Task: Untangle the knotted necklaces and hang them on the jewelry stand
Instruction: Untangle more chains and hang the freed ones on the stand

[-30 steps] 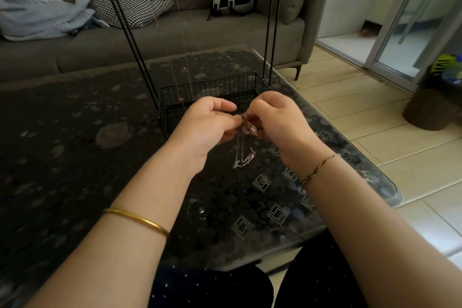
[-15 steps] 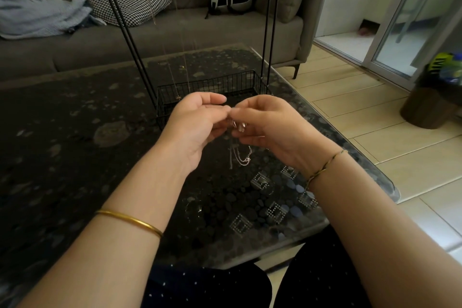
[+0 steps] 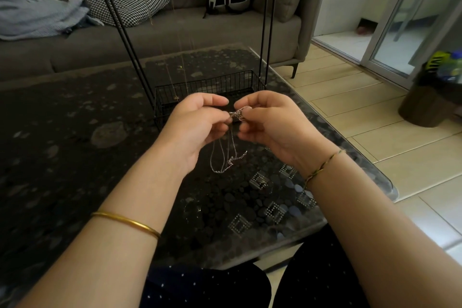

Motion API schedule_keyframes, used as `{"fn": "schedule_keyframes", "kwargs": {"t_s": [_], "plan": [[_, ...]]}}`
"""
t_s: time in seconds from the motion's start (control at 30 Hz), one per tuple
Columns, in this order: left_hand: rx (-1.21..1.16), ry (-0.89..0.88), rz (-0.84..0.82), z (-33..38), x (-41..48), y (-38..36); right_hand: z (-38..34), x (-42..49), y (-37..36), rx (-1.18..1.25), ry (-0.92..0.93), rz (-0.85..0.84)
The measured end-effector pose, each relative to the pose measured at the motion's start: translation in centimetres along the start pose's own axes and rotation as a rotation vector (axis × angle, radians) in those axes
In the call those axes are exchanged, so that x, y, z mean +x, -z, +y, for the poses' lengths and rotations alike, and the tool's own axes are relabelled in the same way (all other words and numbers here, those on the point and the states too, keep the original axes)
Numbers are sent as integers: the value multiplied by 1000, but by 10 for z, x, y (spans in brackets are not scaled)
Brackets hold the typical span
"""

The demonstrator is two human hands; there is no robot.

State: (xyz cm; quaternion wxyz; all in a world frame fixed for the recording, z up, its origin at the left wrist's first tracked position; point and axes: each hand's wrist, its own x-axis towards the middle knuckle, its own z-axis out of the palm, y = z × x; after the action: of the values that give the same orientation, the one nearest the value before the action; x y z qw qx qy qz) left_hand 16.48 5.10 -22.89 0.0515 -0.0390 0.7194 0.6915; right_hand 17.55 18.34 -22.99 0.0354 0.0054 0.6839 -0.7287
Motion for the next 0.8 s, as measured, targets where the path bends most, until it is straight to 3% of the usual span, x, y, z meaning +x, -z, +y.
{"fn": "schedule_keyframes", "kwargs": {"t_s": [0.23, 0.47, 0.67, 0.8], "plan": [[-5, -100, 159, 1, 0, 1, 0, -1, -1, -116, -34, -43], [134, -166, 195, 0, 0, -5, -2, 2, -3, 106, -56, -18], [-104, 53, -40, 5, -3, -3, 2, 6, 1, 74, -2, 114], [217, -53, -123, -2, -3, 1, 3, 8, 6, 45, -3, 150]]}}
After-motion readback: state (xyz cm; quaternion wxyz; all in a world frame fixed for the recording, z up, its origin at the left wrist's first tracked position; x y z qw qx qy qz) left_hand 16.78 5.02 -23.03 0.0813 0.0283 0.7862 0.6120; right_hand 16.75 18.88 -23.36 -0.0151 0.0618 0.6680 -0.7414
